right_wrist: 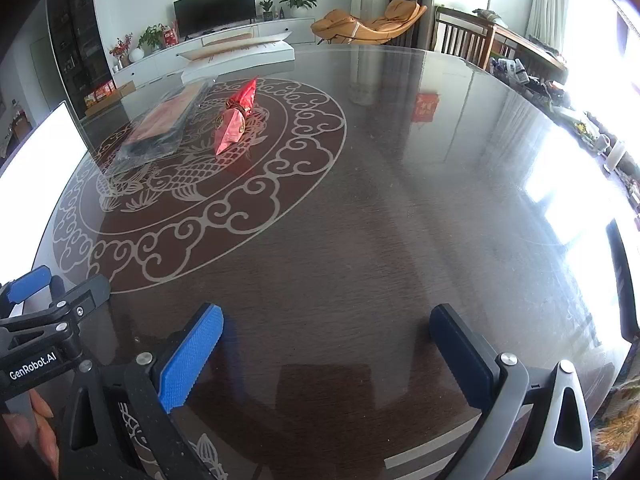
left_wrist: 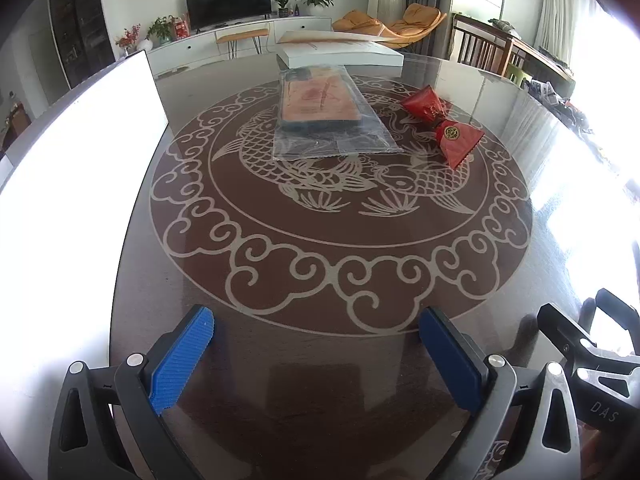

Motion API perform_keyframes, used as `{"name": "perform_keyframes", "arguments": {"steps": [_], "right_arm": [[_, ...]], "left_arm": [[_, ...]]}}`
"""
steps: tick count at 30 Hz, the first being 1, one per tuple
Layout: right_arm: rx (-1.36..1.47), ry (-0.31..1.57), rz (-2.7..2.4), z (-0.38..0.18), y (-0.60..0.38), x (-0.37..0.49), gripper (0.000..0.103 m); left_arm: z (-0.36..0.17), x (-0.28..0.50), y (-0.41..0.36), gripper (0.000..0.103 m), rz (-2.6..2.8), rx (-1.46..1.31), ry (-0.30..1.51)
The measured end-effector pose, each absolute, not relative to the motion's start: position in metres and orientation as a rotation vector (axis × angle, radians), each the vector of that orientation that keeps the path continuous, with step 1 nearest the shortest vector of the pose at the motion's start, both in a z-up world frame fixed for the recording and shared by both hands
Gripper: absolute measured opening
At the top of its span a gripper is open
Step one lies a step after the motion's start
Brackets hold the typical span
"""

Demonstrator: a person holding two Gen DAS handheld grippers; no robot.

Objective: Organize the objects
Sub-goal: 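Withdraw both open grippers back over the table, then lower the right gripper onto the red packaged tube and close it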

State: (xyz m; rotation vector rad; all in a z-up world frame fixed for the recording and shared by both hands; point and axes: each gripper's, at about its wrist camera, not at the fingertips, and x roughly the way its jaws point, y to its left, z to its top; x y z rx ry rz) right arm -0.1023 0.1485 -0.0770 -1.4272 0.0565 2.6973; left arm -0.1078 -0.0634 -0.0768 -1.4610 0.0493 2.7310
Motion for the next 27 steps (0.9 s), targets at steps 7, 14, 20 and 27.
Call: {"name": "perform_keyframes", "arguments": {"steps": [7,14,20,27], "right_arm": [[-1.427,0.057,2.697,-0.077,0.148,-0.102,0.103],[-1.434,0.056,2.695,-0.077,0.148,-0.103,0.103],[-1.577,-0.035,2.732,-0.076,0.133,-0.136,0.103],[-1.597,-0.103,2.795,-0.078,0.111,-0.220,0.103]], "left_arm": [[-0.078,-0.107,-0.064,0.103,2.737,-1.447,0.048],[-0.078,-0.106,-0.063,0.103,2.747,-1.445,0.047],[-0.078,-0.106,-0.064,0.103,2.748,-1.445,0.045],[-0.078,-0.106,-0.063,0.103,2.749,-1.445,0.044]]}}
